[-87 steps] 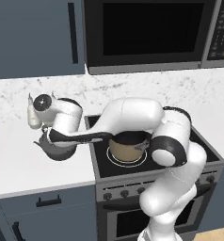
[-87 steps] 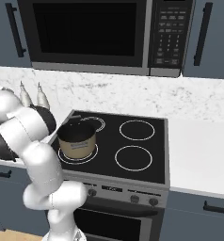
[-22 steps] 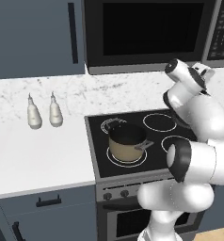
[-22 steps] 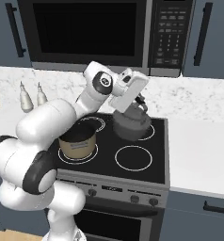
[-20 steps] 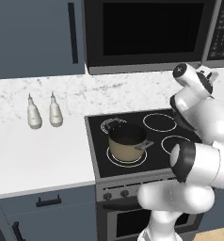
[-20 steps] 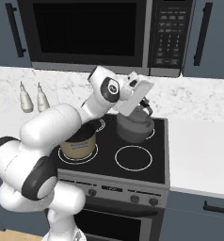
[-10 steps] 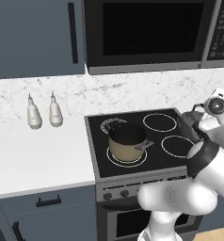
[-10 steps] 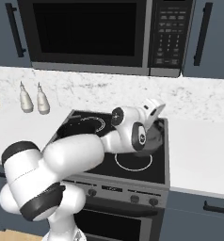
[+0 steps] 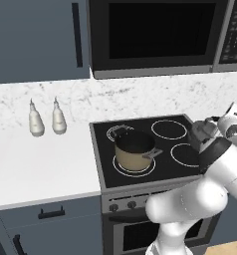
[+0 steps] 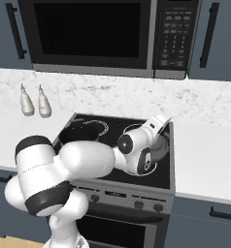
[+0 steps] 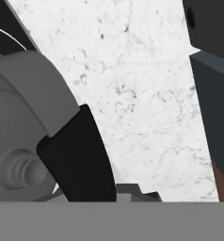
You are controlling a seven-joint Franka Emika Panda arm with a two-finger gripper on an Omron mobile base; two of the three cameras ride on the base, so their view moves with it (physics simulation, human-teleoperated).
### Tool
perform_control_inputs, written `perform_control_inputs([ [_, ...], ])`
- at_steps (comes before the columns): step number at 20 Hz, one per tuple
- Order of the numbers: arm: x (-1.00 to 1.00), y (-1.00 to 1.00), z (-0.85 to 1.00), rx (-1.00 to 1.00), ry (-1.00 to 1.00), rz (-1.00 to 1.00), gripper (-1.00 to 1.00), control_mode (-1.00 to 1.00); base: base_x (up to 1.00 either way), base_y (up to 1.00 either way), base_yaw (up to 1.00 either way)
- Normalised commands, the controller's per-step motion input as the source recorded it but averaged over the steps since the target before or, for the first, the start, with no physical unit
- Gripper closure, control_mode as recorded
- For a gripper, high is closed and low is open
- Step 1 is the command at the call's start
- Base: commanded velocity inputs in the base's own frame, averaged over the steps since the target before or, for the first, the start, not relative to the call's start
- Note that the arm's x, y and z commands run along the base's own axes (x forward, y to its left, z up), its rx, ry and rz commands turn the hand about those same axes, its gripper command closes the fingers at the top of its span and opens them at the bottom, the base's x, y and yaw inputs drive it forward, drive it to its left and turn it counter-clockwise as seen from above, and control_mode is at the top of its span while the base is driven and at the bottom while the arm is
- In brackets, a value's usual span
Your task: Pick the kettle from the counter and place it on a stove burner. Then turn the burner on.
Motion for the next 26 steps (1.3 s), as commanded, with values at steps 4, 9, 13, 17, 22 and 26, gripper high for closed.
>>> perform_control_inputs([
  [4,0.39,0.61,-0.01,-0.06,0.05,0.0,1.0,-1.0,0.0,0.0,0.0],
  [9,0.42,0.49,0.0,-0.18,0.29,0.0,1.0,-1.0,0.0,0.0,0.0],
  [13,0.24,0.3,-0.01,-0.13,0.17,0.0,1.0,-1.0,0.0,0.0,0.0],
  [17,0.25,0.03,-0.08,0.0,0.01,0.0,1.0,-1.0,0.0,0.0,0.0],
  [22,0.23,0.16,-0.11,0.0,0.0,0.0,1.0,-1.0,0.0,0.0,0.0],
  [26,0.19,0.06,-0.26,0.0,0.0,0.0,1.0,-1.0,0.0,0.0,0.0],
])
